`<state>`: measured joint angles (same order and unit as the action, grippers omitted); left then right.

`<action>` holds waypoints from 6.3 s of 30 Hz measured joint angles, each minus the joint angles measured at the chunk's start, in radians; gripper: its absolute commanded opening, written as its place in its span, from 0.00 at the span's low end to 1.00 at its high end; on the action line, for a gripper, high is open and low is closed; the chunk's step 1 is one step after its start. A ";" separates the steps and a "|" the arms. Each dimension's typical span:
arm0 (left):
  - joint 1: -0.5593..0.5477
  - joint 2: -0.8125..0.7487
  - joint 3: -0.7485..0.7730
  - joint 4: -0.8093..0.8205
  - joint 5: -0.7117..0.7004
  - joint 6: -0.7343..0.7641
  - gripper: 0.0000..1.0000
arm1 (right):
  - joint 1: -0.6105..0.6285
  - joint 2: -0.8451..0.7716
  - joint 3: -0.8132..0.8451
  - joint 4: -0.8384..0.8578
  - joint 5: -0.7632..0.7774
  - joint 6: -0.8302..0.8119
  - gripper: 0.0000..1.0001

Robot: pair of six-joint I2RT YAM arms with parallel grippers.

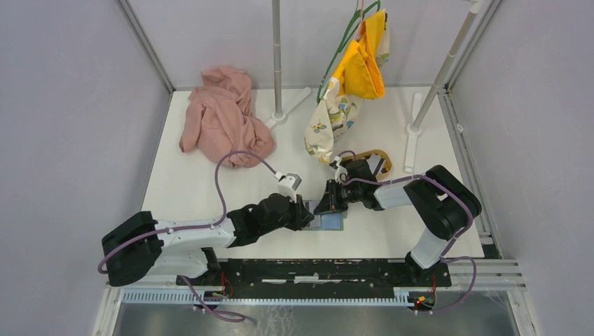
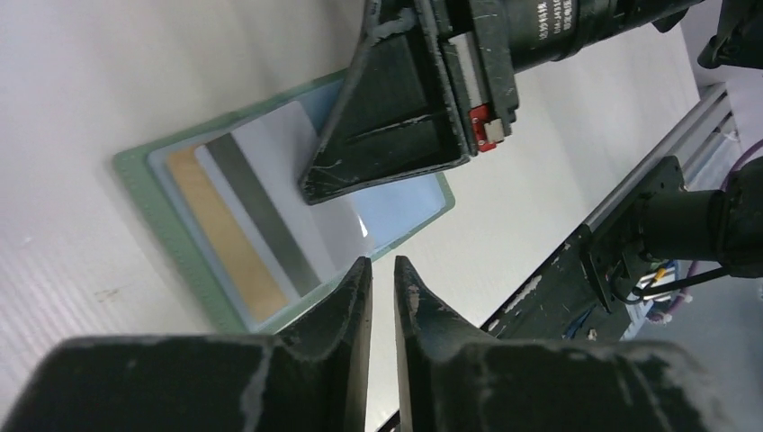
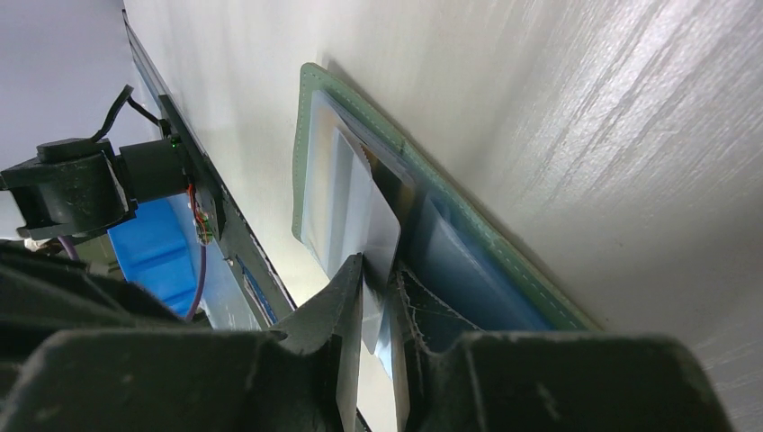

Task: Put the credit cards into the card holder
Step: Insert the credit card into the card holder.

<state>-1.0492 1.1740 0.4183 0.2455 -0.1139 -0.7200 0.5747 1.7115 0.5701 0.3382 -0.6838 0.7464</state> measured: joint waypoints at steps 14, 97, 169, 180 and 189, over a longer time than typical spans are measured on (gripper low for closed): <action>-0.255 0.459 0.415 -0.259 -0.399 -0.088 0.14 | 0.000 0.001 0.000 0.001 -0.002 -0.003 0.22; 0.221 -0.164 -0.129 0.124 0.094 0.101 0.90 | -0.065 -0.293 0.139 -0.558 -0.144 -1.189 0.36; 0.390 0.063 -0.217 0.539 0.283 0.132 0.70 | 0.112 -0.211 0.214 -0.545 0.111 -1.785 0.07; 0.390 0.204 -0.205 0.527 0.294 0.112 0.69 | 0.093 -0.158 0.235 -0.546 0.143 -1.706 0.07; 0.390 0.224 -0.182 0.526 0.303 0.070 0.69 | 0.092 -0.156 0.235 -0.547 0.143 -1.698 0.07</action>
<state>-0.6594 1.3979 0.2359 0.7712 0.1886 -0.6502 0.6662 1.5551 0.8055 -0.2085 -0.5407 -0.9516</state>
